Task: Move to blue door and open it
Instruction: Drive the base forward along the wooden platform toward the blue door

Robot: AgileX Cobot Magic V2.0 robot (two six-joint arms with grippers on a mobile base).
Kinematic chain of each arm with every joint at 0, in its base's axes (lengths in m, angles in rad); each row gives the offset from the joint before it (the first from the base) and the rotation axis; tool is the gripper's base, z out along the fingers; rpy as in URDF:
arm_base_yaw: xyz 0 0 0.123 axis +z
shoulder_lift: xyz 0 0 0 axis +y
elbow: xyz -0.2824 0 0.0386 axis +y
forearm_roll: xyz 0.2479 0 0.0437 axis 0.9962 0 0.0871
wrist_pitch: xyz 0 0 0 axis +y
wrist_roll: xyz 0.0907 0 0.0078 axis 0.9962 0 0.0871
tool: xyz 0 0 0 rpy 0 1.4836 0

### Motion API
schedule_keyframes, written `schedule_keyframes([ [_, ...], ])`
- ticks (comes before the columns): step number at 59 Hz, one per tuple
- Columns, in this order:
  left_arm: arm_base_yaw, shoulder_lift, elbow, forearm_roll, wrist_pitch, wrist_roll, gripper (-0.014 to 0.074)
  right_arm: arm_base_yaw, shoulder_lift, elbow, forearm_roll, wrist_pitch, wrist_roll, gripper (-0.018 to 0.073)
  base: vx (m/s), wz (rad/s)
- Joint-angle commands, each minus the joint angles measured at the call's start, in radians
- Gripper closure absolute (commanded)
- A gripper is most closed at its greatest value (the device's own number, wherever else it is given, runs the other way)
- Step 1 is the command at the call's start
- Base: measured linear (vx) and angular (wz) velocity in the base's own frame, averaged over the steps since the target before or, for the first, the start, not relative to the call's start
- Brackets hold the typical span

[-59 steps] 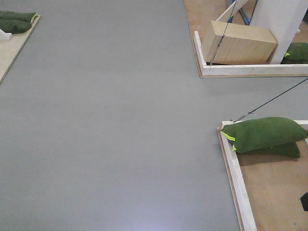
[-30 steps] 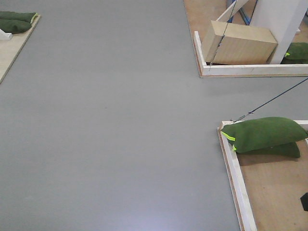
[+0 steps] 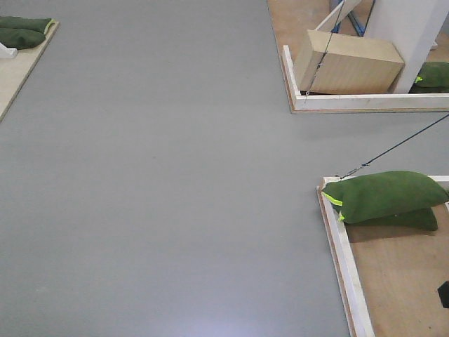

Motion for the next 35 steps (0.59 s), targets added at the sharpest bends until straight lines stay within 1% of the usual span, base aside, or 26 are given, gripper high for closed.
schedule_keyframes([
  [1,-0.007,-0.018,-0.026,-0.002,-0.083,-0.007,0.0524,-0.003,-0.015,0.002,-0.003,-0.083,-0.009,0.0561,0.03,0.01],
  [20,-0.008,-0.018,-0.026,-0.002,-0.083,-0.007,0.0524,-0.004,-0.015,0.002,-0.003,-0.084,-0.009,0.0561,0.06,0.0],
  [35,-0.008,-0.018,-0.026,-0.002,-0.083,-0.007,0.0524,-0.005,-0.015,0.002,-0.003,-0.084,-0.009,0.0561,0.16,0.01],
])
